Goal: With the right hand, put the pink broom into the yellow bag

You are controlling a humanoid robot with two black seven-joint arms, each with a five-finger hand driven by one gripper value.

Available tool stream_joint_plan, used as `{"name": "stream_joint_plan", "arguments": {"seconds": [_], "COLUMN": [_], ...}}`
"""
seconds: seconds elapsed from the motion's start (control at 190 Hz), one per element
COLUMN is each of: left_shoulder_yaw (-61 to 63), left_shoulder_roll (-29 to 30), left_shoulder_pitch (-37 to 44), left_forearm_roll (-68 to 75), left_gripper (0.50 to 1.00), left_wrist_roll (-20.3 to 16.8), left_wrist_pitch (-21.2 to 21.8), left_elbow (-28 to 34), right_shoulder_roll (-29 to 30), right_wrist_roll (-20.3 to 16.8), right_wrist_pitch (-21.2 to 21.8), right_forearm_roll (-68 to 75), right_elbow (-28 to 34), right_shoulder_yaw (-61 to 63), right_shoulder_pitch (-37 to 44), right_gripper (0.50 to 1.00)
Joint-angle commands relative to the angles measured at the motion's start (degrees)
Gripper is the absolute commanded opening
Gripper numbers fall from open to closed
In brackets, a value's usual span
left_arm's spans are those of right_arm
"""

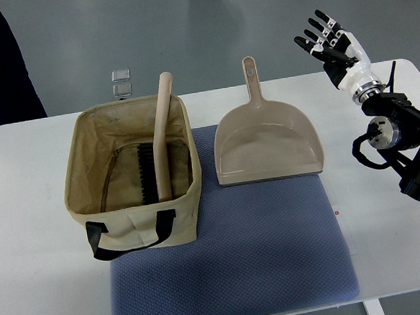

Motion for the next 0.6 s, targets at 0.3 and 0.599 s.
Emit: {"name": "stream_joint_plan", "arguments": {"seconds": [0.3,0.599], "left_shoulder_yaw": [0.0,0.0], "left_shoulder_roll": [0.0,0.0], "left_shoulder_pitch": [0.0,0.0], "left_forearm_roll": [0.0,0.0], "left_gripper": [1.0,1.0], "left_wrist_roll": [0.0,0.0], "left_wrist_pitch": [0.0,0.0], "left_elbow": [0.02,0.02], "right_shoulder_roll": [1.1,1.37], "right_wrist_roll": [0.17,0.26], "right_wrist_pitch": [-0.71,-1.68], "right_forearm_roll": [0.02,0.11], "right_elbow": [-0.7,-0.7], "right_shoulder_yaw": [0.09,0.18], "right_shoulder_pitch": [-1.18,-1.7], "right_gripper": [0.928,0.928]}}
